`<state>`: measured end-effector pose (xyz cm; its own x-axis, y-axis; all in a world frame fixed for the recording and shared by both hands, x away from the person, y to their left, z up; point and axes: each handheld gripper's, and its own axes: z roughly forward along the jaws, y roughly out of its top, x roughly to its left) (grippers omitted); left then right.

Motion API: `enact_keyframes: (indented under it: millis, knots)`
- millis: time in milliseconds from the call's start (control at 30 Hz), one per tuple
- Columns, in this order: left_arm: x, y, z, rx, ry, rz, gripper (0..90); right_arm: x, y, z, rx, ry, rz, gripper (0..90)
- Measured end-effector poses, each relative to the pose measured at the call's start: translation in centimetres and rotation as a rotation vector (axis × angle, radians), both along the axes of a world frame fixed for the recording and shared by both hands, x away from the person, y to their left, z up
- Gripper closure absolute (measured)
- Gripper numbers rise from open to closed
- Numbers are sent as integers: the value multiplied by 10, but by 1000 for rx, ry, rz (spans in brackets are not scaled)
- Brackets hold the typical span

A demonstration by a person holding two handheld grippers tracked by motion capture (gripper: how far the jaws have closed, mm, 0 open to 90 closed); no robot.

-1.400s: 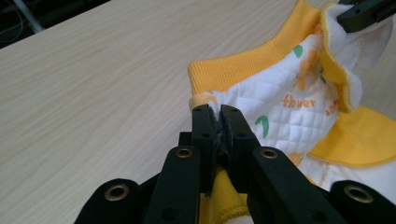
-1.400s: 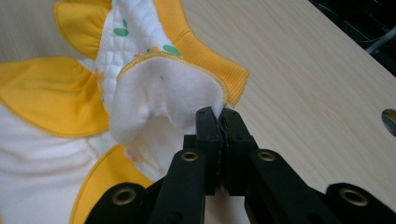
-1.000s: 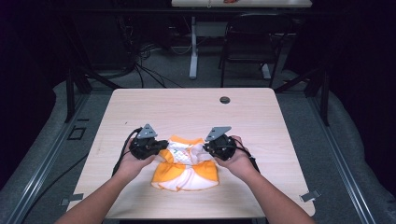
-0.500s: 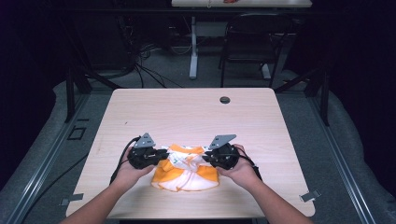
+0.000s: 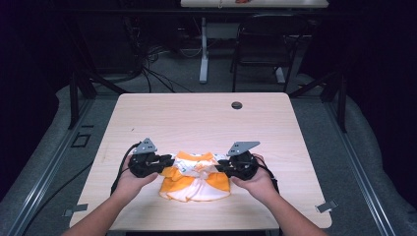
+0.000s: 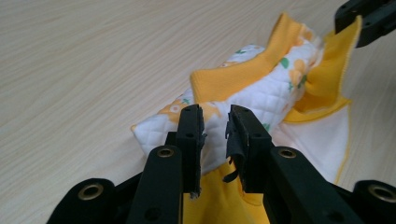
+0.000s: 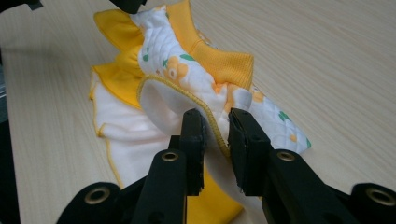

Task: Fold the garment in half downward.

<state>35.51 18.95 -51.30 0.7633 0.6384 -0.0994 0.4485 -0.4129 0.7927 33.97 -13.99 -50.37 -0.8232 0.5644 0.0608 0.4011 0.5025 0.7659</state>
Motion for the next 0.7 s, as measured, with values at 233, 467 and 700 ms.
enact_keyframes:
  millis: [233, 467, 700]
  knots:
    - [4, 3, -5, -2, 25, 44, 780, -4, -2, 4, -7, -7, 13, 685]
    - [5, 2, -7, 0, 58, 48, 897, 1, -1, 6, -21, -33, -37, 858]
    - [-11, -8, -11, -10, 85, -27, 900, -3, 13, -10, -43, -7, -11, 895]
